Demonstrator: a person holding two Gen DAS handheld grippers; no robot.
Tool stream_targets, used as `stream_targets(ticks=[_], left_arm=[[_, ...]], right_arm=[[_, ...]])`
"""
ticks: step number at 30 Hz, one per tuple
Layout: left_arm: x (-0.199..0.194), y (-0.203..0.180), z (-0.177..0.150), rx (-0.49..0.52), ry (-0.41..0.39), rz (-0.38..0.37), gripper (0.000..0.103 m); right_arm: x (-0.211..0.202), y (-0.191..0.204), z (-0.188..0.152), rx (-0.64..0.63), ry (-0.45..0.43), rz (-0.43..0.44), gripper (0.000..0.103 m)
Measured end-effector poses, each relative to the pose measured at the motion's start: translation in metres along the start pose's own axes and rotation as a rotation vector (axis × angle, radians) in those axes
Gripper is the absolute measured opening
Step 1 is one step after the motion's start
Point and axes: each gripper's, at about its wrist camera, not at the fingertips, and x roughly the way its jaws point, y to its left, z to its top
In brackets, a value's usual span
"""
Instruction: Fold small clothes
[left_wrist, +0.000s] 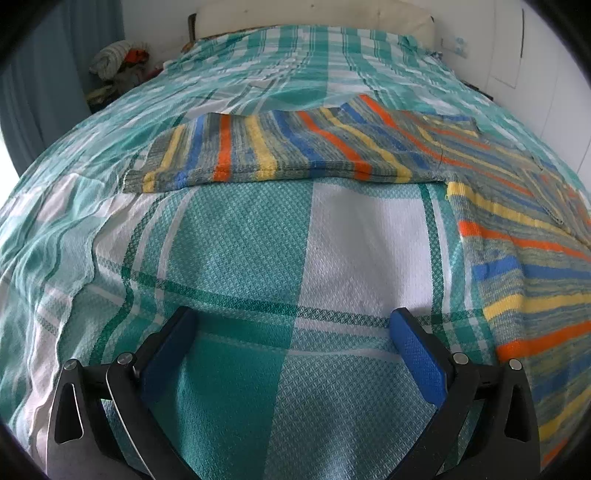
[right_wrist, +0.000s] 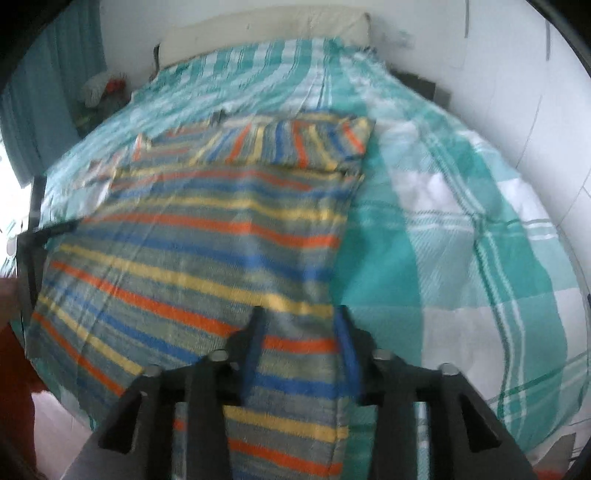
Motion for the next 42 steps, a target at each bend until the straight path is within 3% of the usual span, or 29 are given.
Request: stream_targets(ticks=[9, 27, 42], left_arm=[[0.0, 0.0, -0.001, -0.001, 0.0, -0.001, 0.103], [-0.001, 0.0, -0.001, -0.001, -0.001, -0.001, 0.103], [-0.001, 0.001, -0.001, -0.001, -0.001, -0.001, 0.103]], right_arm=[[0.002, 0.005, 0.011, 0.011, -0.049, 0.037, 0.048], [-0.011, 0.01, 0.008, -0.034, -0.108, 0.009, 0.049], [-0.009, 0.012, 0.004, -0.039, -0.093, 0.016, 0.049]])
